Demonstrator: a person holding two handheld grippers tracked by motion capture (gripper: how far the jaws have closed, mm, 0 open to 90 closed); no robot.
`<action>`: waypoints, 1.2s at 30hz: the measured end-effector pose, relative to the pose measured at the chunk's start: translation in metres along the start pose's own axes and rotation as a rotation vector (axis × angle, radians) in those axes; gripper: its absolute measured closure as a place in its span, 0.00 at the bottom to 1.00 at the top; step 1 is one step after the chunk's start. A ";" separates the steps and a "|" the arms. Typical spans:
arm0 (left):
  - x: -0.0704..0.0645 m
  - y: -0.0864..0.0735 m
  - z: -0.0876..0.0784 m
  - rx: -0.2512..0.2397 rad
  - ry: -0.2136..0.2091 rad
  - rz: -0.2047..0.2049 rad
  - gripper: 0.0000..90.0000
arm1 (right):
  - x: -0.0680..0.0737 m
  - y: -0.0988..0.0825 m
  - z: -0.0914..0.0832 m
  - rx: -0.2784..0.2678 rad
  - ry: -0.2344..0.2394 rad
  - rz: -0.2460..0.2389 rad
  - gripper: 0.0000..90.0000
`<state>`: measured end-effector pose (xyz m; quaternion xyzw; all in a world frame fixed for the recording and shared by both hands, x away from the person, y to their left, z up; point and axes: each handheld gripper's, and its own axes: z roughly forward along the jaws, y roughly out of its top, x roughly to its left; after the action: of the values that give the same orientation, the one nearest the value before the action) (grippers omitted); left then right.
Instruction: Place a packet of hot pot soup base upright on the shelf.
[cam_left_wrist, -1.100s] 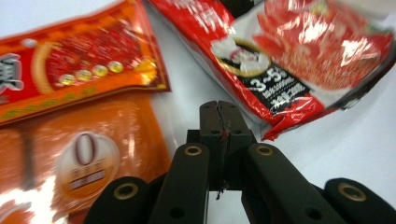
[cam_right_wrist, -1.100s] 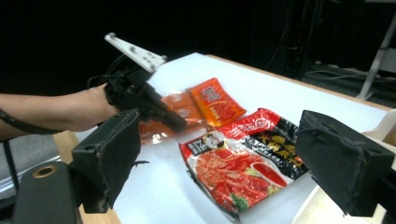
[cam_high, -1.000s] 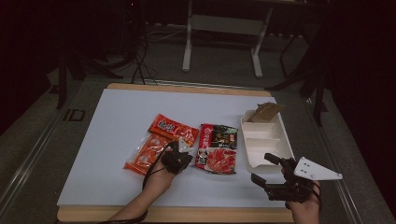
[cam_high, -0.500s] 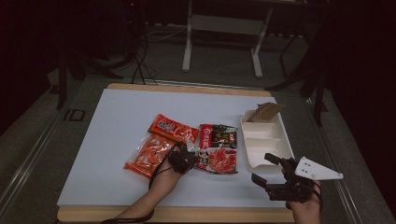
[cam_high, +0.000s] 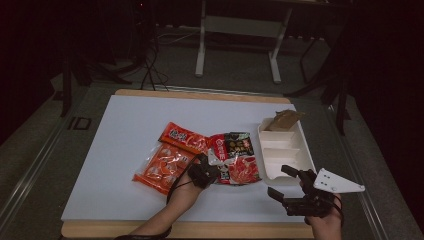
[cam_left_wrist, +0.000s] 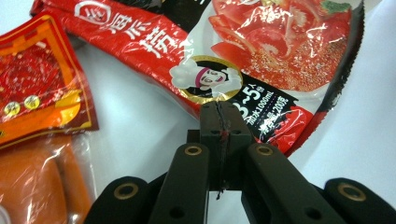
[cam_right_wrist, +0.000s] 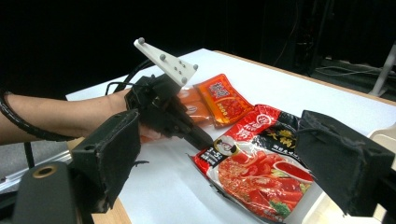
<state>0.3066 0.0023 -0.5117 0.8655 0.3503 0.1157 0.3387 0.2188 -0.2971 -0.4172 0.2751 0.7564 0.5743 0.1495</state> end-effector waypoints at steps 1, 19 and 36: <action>0.000 0.001 0.000 -0.001 0.003 0.002 1.00 | 0.001 0.000 0.001 0.002 0.002 0.000 0.16; 0.046 0.028 -0.001 -0.078 0.052 -0.104 0.72 | 0.001 -0.004 0.003 0.019 0.008 -0.009 0.16; 0.069 0.037 0.033 -0.050 0.026 -0.295 0.65 | 0.004 -0.007 0.007 0.043 0.021 -0.023 0.16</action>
<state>0.3903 0.0138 -0.5141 0.7942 0.4752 0.0848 0.3691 0.2176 -0.2907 -0.4251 0.2636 0.7733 0.5588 0.1421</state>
